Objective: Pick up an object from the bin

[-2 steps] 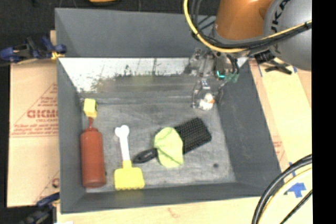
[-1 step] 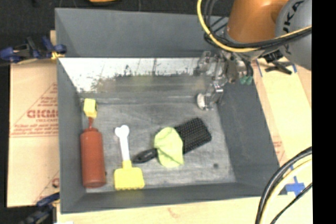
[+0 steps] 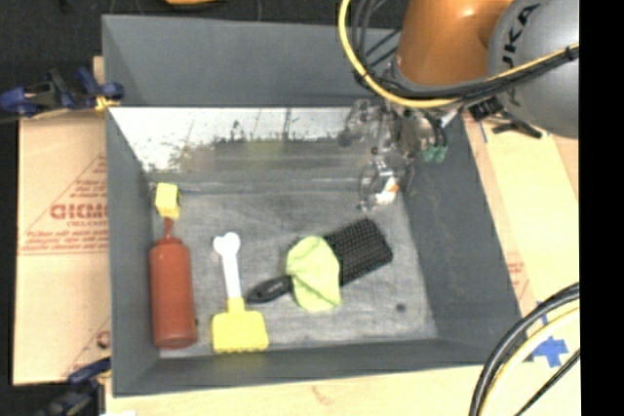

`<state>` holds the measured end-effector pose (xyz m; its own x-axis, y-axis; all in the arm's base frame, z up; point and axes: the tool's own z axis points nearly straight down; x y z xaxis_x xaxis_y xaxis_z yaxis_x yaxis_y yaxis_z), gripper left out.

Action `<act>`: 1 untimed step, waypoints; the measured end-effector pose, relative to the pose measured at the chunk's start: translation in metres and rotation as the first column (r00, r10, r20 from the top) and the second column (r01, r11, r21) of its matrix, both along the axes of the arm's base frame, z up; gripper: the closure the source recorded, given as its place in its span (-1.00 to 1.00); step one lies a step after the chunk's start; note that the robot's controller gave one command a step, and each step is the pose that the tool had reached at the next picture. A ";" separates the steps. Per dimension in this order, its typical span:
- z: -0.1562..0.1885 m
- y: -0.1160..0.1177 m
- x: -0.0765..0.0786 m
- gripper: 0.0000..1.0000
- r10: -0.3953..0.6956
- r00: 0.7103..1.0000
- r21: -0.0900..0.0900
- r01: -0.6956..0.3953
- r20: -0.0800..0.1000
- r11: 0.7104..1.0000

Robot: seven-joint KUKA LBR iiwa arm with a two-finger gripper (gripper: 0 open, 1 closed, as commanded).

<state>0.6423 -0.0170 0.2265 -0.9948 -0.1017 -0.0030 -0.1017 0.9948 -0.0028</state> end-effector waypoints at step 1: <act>-0.001 0.016 -0.001 -1.00 0.001 1.000 0.002 -0.001 0.001 1.000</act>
Offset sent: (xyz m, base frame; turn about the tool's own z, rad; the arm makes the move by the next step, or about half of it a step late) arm -0.0134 -0.0475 0.0597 0.1528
